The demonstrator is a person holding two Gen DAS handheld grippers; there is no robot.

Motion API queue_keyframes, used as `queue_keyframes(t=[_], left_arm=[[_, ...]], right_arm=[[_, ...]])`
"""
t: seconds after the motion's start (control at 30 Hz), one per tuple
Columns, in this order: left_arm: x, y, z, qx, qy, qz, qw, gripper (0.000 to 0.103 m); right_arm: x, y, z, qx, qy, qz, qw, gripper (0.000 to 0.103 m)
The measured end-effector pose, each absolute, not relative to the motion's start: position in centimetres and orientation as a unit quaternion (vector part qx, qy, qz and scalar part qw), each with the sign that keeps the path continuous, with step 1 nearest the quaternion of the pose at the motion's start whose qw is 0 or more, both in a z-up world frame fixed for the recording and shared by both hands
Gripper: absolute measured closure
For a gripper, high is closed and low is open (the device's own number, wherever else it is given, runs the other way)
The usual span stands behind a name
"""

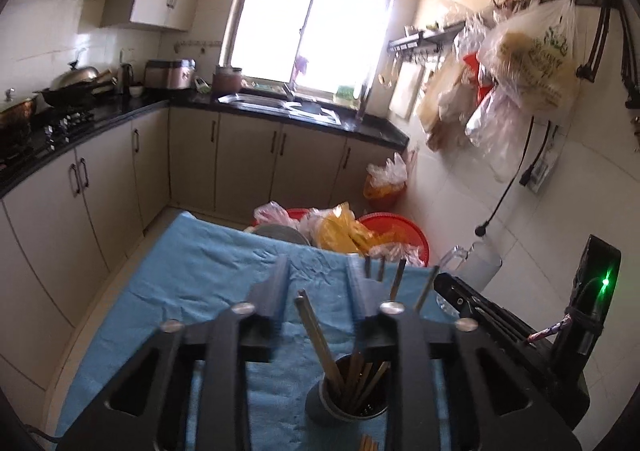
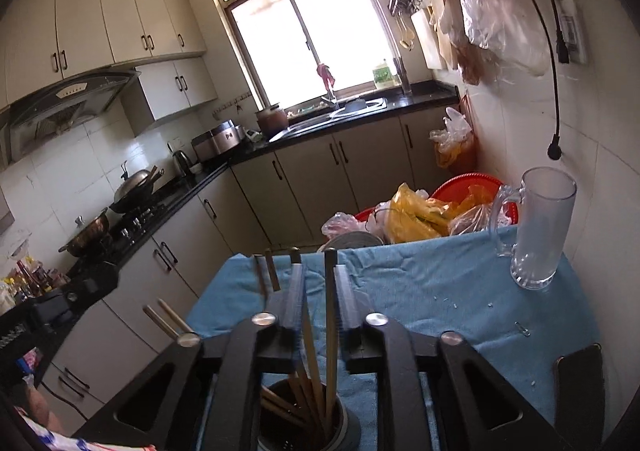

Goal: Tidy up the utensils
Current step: 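Open both grippers over the cup to release the chopsticks, then move both open grippers down toward the loose chopsticks on the towel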

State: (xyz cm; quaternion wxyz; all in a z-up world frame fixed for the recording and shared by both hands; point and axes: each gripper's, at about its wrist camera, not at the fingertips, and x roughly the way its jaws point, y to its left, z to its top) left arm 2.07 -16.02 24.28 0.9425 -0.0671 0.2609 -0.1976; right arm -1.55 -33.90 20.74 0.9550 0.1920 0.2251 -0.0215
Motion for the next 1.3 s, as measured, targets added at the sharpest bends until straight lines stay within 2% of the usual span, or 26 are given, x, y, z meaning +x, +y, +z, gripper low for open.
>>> queue_keyframes(t=[0.13, 0.23, 0.33, 0.57, 0.83, 1.07, 1.13, 1.3], left_arm=[[-0.5, -14.0, 25.4, -0.071, 0.246, -0.191, 0.948, 0.064], [-3.1, -11.9, 25.1, -0.076, 0.241, -0.187, 0.949, 0.052], [-5.9, -9.8, 23.5, -0.077, 0.246, -0.176, 0.950, 0.044], [-10.6, -7.5, 16.1, -0.080, 0.316, -0.142, 0.935, 0.044], [-14.4, -7.2, 12.6, -0.046, 0.356, -0.118, 0.926, 0.044], [-14.2, -10.9, 8.6, 0.004, 0.396, -0.182, 0.900, 0.045], [-13.5, -12.6, 7.8, 0.013, 0.407, -0.209, 0.889, 0.053], [-11.9, -17.7, 5.8, 0.068, 0.432, -0.262, 0.860, 0.063]], right_arm=[[-4.0, -33.6, 22.0, 0.180, 0.214, -0.024, 0.960, 0.068], [-6.9, -33.2, 21.7, 0.167, 0.209, -0.038, 0.963, 0.050], [-9.8, -32.9, 19.5, 0.150, 0.223, -0.060, 0.961, 0.048], [-12.9, -33.2, 13.0, 0.163, 0.307, -0.086, 0.934, 0.048], [-13.3, -33.4, 12.2, 0.036, 0.384, -0.136, 0.912, 0.048], [-18.6, -33.5, 7.9, 0.215, 0.360, -0.053, 0.906, 0.047], [-19.0, -33.2, 5.9, 0.255, 0.352, -0.032, 0.900, 0.047], [-19.5, -33.4, 3.0, 0.292, 0.356, -0.034, 0.887, 0.047]])
